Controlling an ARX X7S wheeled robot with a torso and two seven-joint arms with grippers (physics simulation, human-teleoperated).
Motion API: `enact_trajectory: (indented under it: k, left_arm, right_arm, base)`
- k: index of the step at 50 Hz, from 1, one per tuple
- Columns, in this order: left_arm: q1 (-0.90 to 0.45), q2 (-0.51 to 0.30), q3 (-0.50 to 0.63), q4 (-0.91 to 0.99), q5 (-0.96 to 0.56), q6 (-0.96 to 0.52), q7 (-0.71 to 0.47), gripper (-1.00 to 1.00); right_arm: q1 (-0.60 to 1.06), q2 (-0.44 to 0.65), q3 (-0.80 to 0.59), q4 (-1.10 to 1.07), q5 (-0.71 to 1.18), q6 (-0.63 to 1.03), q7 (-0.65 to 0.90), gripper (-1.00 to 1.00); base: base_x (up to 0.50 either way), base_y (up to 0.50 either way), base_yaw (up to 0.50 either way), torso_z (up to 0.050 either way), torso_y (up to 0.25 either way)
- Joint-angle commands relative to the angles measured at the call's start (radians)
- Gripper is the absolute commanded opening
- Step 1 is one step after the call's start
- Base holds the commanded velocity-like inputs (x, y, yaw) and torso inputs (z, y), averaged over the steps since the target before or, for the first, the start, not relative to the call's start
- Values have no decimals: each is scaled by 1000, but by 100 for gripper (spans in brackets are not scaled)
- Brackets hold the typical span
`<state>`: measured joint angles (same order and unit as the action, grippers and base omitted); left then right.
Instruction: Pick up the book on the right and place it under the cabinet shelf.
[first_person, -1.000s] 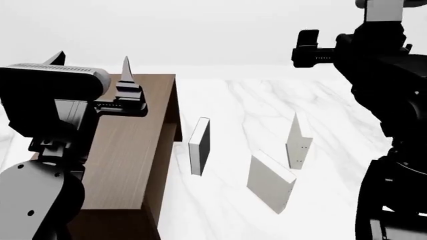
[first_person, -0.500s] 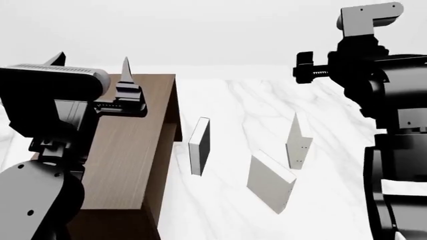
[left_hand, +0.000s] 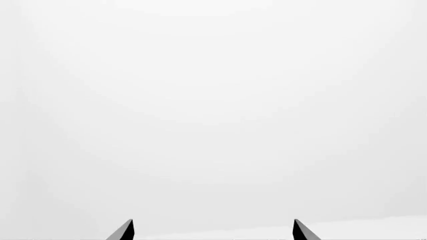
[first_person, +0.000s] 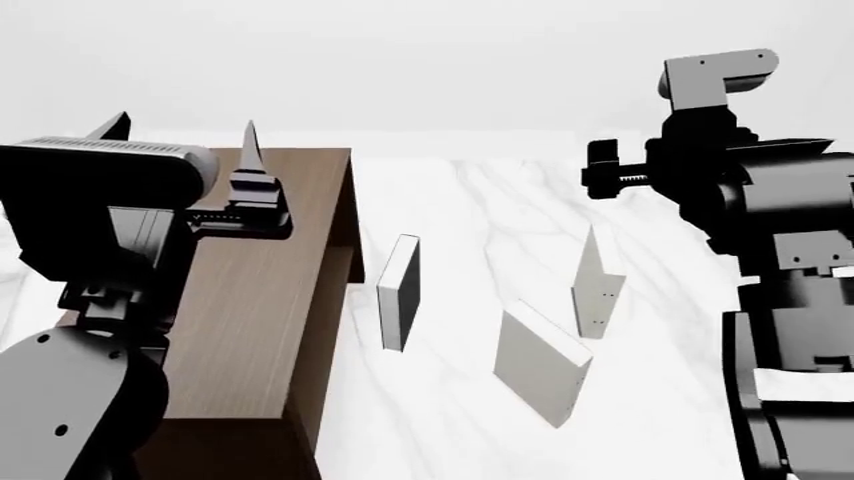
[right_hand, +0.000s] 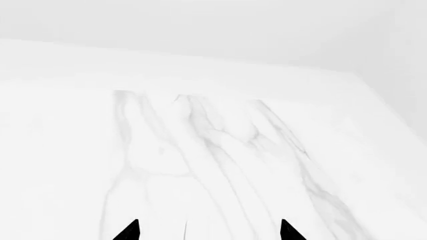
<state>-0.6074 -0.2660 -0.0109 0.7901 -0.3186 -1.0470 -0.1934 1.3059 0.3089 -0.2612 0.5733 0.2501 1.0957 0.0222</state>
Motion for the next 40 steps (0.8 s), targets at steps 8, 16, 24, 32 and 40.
enact_trajectory:
  k: [8,16,24,32,40]
  left_arm:
    - [13,-6,0,-11,-5,20,-4,100]
    - [12,-9,2,-12,-8,20,-7,100]
    - [13,-13,4,-13,-10,22,-10,100]
    - [15,-15,7,-16,-12,27,-13,100]
    - [16,-17,9,-18,-14,28,-17,100]
  right_arm:
    - [-36,-4,-6,41,7,-33,-11,100]
    - [-60,-5,-9,50,8,-51,-14,100]
    - [-79,-6,-9,75,8,-80,-16,100]
    - [-95,-9,-5,103,9,-109,-17,100]
    - [-99,-12,-4,132,9,-135,-18,100]
  base:
    - [0,0,0,0,0]
    - [0,0,0,0,0]
    - [0,0,0,0,0]
    - [0,0,0,0,0]
    - [0,0,0,0,0]
